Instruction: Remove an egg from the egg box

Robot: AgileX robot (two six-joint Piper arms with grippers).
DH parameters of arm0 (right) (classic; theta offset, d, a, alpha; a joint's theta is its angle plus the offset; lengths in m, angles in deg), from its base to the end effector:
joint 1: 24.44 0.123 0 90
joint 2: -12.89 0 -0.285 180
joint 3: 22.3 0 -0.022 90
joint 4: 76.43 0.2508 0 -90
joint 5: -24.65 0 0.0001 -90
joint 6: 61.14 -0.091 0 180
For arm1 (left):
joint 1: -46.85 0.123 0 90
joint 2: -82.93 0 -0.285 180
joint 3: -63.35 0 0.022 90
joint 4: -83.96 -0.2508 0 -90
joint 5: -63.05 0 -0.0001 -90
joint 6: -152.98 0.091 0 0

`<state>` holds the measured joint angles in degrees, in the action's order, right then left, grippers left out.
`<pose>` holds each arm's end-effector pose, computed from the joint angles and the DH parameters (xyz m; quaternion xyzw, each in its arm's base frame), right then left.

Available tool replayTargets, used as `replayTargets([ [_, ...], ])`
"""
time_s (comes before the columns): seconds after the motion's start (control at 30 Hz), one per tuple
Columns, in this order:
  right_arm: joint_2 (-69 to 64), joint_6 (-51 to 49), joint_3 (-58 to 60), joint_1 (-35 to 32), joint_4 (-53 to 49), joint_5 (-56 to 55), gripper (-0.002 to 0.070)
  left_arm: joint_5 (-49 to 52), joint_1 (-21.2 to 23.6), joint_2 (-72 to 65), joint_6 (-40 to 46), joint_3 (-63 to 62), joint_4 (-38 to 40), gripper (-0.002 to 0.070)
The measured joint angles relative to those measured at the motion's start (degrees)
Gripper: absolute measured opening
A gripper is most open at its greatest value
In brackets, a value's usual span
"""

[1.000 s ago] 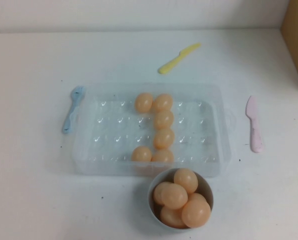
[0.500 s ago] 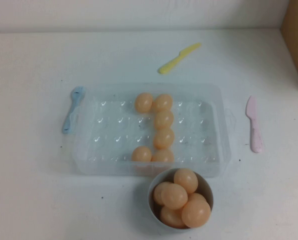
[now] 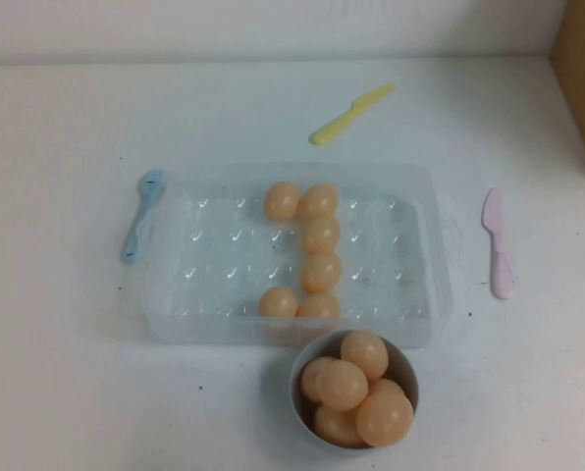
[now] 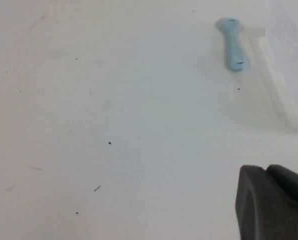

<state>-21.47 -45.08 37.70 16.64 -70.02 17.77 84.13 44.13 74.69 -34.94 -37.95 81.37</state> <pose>0.0817 0.0697 0.2906 -0.2922 0.6269 0.1909 0.6965 0.0537 -0.0011 0.1710 -0.0244 0.8086 -0.0356 0.5867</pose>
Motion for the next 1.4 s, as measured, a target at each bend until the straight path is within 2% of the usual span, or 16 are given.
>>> replayTargets([
  [0.1,0.3,-3.1,5.0,-1.8,0.1,-5.9,-0.0017,0.0,0.0,0.0,0.0,0.0,0.0,-0.0005],
  [0.23,1.7,-6.1,6.7,-6.9,0.1,-5.5,-0.0017,0.0,0.0,0.0,0.0,0.0,0.0,-0.0005],
  [0.5,9.2,-6.6,8.0,-21.5,-4.3,-1.8,-0.0017,0.0,0.0,0.0,0.0,0.0,0.0,-0.0005],
  [0.67,15.8,-6.6,12.8,-31.2,-4.5,0.6,-0.0017,0.0,0.0,0.0,0.0,0.0,0.0,-0.0005],
  [0.87,22.6,-6.8,16.8,-39.9,-3.2,7.4,-0.0017,0.0,0.0,0.0,0.0,0.0,0.0,-0.0005],
  [1.0,25.8,-8.0,18.6,-41.4,-3.0,10.0,-0.0017,0.0,0.0,0.0,0.0,0.0,0.0,-0.0005],
  [1.27,27.0,-11.0,18.7,-41.4,0.1,26.3,-0.0017,0.0,0.0,0.0,0.0,0.0,0.0,-0.0005],
  [1.4,27.0,-11.1,18.7,-41.4,1.1,29.0,-0.0017,0.0,0.0,0.0,0.0,0.0,0.0,-0.0005],
])
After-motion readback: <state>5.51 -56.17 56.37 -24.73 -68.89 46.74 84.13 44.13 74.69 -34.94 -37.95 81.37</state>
